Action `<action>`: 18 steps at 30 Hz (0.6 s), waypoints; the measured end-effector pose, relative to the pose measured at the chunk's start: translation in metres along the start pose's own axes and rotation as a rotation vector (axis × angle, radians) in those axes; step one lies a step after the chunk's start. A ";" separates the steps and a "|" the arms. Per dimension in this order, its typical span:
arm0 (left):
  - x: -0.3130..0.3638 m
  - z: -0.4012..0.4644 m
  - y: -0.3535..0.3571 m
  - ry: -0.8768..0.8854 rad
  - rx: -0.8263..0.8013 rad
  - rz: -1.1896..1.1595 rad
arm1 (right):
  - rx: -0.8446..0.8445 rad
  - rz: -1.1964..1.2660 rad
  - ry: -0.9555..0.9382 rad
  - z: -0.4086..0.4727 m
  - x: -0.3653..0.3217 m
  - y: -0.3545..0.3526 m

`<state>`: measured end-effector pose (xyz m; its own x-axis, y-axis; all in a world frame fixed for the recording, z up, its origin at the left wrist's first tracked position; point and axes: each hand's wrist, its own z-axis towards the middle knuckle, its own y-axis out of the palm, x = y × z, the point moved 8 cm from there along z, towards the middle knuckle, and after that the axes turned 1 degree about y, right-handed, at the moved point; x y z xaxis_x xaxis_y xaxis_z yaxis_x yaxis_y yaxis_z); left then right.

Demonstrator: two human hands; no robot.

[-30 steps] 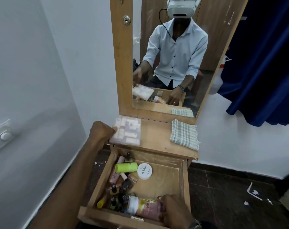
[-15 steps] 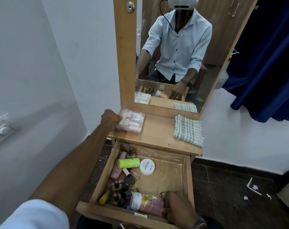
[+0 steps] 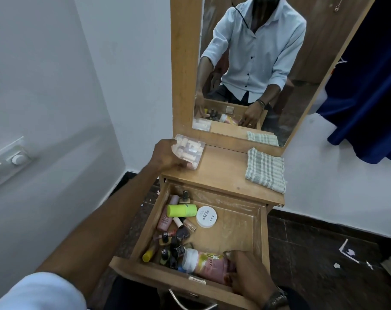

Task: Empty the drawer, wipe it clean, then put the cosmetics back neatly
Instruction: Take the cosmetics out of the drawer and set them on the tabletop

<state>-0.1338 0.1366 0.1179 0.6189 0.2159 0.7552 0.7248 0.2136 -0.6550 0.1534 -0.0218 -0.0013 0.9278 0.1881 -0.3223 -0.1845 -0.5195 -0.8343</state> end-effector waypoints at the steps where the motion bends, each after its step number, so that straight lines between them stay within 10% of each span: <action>1: 0.002 -0.002 0.001 0.013 -0.005 0.008 | 0.001 0.000 -0.001 0.001 0.000 0.000; 18: -0.006 -0.009 0.006 0.007 0.084 0.231 | 0.047 -0.009 -0.045 0.005 0.001 0.001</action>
<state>-0.1306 0.1280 0.1102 0.7677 0.2619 0.5848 0.5359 0.2378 -0.8101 0.1526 -0.0179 -0.0047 0.9140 0.2307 -0.3336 -0.1920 -0.4783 -0.8569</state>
